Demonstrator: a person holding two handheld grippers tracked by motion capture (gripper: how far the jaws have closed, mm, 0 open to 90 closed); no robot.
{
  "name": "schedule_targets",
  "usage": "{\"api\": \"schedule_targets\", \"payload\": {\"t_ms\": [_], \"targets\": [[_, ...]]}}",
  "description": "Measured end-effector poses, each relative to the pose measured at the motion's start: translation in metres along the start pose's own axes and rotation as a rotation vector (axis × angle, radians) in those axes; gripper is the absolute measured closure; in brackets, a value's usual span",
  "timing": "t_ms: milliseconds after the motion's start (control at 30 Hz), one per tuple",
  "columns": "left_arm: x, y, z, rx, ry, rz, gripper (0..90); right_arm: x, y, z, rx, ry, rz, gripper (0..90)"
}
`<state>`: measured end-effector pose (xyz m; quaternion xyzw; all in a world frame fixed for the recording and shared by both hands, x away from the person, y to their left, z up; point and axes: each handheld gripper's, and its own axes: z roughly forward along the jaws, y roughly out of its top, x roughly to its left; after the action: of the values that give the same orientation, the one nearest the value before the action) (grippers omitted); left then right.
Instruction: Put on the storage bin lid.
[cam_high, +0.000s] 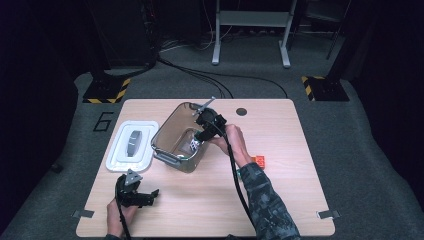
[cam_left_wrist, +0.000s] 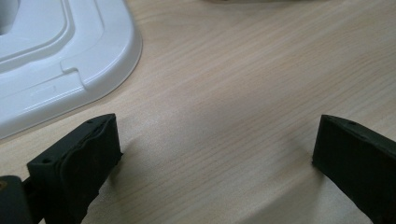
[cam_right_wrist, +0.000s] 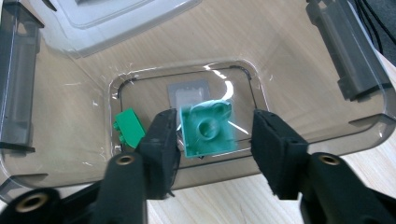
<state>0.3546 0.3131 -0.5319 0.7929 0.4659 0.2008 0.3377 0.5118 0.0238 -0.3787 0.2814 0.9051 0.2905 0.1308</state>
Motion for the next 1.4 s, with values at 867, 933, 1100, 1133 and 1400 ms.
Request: {"api": "schedule_targets", "payload": {"t_ms": [867, 933, 1100, 1133, 1400], "targets": [[0.001, 0.000, 0.000, 0.000, 0.004, 0.006, 0.8, -0.037, -0.102, -0.073, -0.126, -0.079, 0.260, 14.4], [0.001, 0.000, 0.000, 0.000, 0.004, 0.006, 0.8, -0.039, -0.115, -0.074, -0.112, -0.091, 0.279, 14.3], [0.000, 0.000, 0.000, 0.002, 0.003, 0.005, 0.8, -0.049, -0.147, -0.070, -0.085, -0.121, 0.348, 14.8], [0.000, 0.000, 0.000, 0.000, 0.004, 0.002, 0.8, -0.051, -0.153, -0.068, -0.083, -0.130, 0.367, 14.9], [0.001, 0.000, 0.000, 0.000, 0.004, 0.005, 0.8, -0.068, -0.196, -0.048, -0.006, -0.164, 0.488, 14.5]]}}
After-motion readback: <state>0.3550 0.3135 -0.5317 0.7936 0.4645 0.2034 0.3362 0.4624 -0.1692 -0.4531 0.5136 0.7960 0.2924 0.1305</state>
